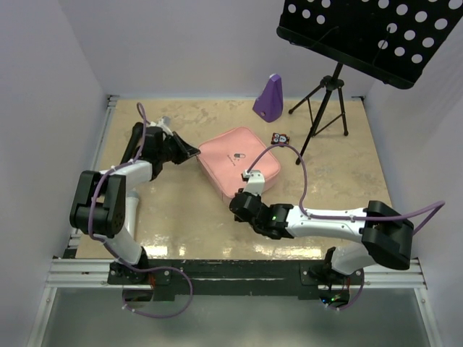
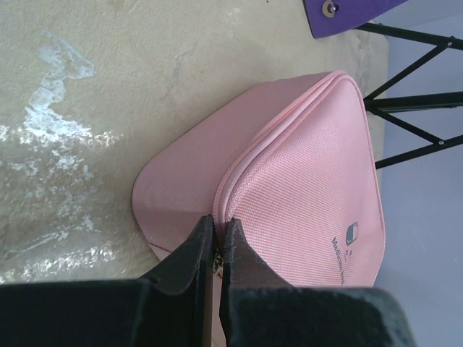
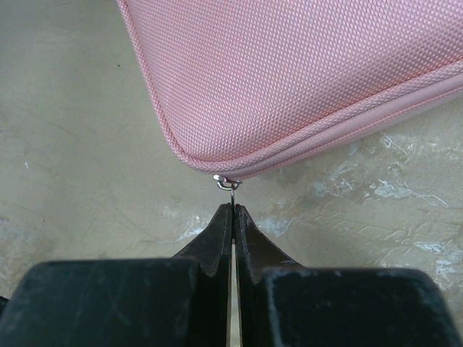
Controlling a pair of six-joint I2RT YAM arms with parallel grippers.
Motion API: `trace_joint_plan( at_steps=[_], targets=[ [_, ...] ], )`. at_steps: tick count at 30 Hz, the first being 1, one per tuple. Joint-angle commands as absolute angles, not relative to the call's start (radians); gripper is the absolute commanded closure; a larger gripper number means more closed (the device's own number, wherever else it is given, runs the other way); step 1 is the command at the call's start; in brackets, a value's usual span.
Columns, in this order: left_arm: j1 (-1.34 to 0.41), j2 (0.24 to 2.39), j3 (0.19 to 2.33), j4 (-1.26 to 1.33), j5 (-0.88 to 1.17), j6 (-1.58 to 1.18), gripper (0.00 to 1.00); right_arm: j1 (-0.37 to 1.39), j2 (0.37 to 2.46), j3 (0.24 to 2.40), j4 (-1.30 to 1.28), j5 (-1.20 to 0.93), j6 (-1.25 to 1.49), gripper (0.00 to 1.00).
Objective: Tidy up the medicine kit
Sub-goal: Zip the medicine box at the center of the board.
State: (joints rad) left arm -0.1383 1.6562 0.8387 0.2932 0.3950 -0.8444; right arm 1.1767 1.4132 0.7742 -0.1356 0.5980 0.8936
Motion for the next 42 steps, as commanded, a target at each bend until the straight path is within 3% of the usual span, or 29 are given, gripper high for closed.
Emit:
trace_joint_plan(
  at_steps=[1, 14, 32, 35, 42],
  targets=[
    [-0.072, 1.715, 0.965, 0.316, 0.311, -0.762, 1.0, 1.181, 1.424, 0.779, -0.268, 0.627, 0.913, 1.0],
    [-0.02, 1.795, 1.023, 0.336, 0.377, -0.769, 1.0, 1.048, 1.413, 0.715, -0.265, 0.589, 0.977, 1.0],
    [0.037, 1.802, 1.052, 0.324, 0.429, -0.795, 1.0, 1.048, 1.388, 0.696, -0.285, 0.572, 1.008, 1.0],
    [0.04, 1.778, 1.054, 0.287, 0.43, -0.798, 0.67, 1.048, 1.404, 0.716, -0.279, 0.577, 0.991, 1.0],
    [0.038, 1.591, 0.956, 0.138, 0.33, -0.834, 0.34, 1.048, 1.417, 0.724, -0.253, 0.569, 0.959, 1.0]
  ],
)
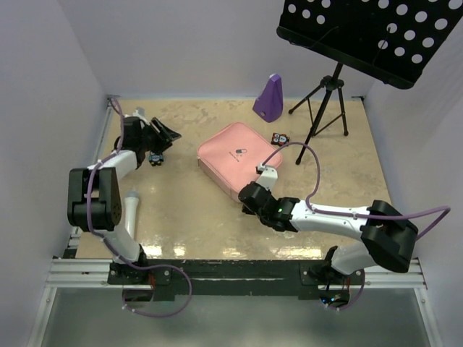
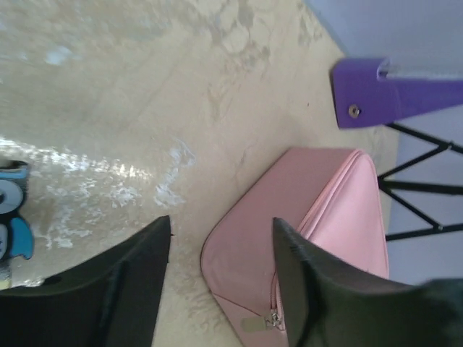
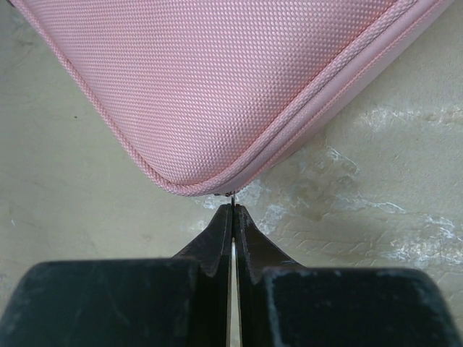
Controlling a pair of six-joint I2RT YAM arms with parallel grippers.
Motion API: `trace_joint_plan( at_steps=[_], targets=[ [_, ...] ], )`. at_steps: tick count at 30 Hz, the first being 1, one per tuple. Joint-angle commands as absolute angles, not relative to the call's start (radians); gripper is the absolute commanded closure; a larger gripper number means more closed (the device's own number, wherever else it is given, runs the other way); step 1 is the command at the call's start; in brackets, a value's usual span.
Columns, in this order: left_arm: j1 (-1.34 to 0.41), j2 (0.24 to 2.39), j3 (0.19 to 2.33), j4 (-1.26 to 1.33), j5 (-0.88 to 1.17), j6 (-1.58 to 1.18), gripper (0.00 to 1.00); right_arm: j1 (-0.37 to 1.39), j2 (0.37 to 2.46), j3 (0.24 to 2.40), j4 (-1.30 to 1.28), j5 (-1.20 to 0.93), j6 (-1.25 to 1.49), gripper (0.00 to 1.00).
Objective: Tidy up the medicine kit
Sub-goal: Zip the medicine box at the center of the board.
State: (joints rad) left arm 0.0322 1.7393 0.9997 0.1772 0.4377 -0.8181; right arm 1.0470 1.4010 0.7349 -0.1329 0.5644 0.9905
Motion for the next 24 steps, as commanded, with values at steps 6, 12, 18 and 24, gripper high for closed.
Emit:
trace_joint_plan(
  at_steps=[6, 12, 18, 24],
  targets=[
    [-0.099, 1.346, 0.72, 0.161, 0.28, -0.966, 0.0, 1.048, 1.428, 0.724, -0.221, 0.563, 0.946, 1.0],
    [-0.417, 1.128, 0.526, 0.25, 0.097, -1.133, 0.0, 1.048, 1.424, 0.735, -0.218, 0.572, 0.928, 1.0],
    [-0.612, 1.133, 0.538, 0.247, -0.078, -1.212, 0.0, 1.046, 1.407, 0.739, -0.224, 0.581, 0.919, 1.0],
    [-0.722, 1.255, 0.58, 0.245, -0.135, -1.284, 0.05, 1.049, 1.388, 0.727, -0.218, 0.578, 0.913, 1.0]
  ],
)
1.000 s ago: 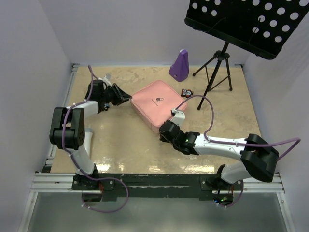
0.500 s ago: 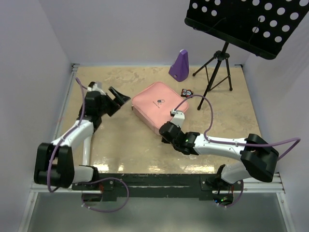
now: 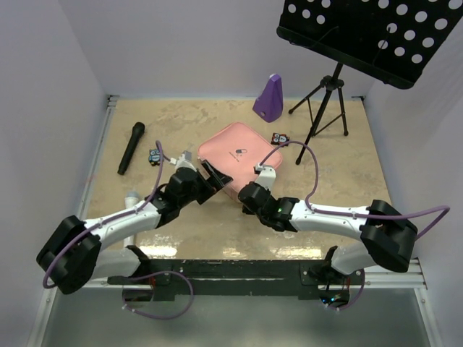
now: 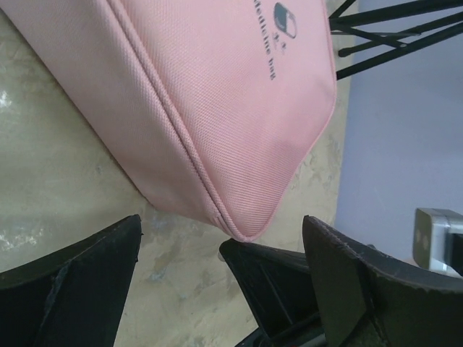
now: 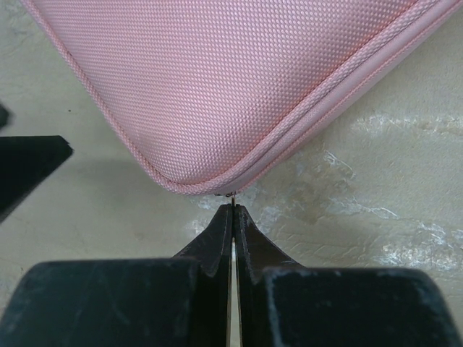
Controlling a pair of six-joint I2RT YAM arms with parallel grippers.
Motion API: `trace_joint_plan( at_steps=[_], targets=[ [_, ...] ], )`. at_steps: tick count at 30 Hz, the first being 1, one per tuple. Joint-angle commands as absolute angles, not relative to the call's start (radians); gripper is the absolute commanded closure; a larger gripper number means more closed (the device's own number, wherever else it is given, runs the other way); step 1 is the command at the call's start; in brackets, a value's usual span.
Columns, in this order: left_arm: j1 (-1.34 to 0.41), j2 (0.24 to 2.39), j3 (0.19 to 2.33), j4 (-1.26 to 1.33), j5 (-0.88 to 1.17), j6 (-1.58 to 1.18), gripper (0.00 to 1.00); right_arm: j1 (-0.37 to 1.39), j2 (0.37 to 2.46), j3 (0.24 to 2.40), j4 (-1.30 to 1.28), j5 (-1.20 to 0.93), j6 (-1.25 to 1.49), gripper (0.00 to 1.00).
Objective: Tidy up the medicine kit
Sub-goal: Zip the medicine box at the center of the board.
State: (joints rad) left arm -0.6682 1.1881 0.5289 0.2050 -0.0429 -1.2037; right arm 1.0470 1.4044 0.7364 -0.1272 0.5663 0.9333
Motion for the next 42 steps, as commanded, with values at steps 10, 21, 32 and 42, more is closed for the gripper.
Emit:
trace_joint_plan(
  at_steps=[10, 21, 32, 42],
  targets=[
    [-0.805, 1.404, 0.638, 0.325, -0.167, -1.318, 0.16, 1.049, 1.379, 0.709, -0.206, 0.566, 0.891, 1.0],
    [-0.833, 1.482, 0.634, 0.351, -0.17, -1.344, 0.53, 1.051, 1.388, 0.701, -0.178, 0.551, 0.879, 1.0],
    [-0.822, 1.467, 0.607, 0.337, -0.179, -1.315, 1.0, 1.057, 1.4, 0.71, -0.179, 0.554, 0.862, 1.0],
    [-0.706, 1.367, 0.574, 0.266, -0.172, -1.241, 1.0, 1.063, 1.431, 0.782, -0.248, 0.61, 0.821, 1.0]
  ],
)
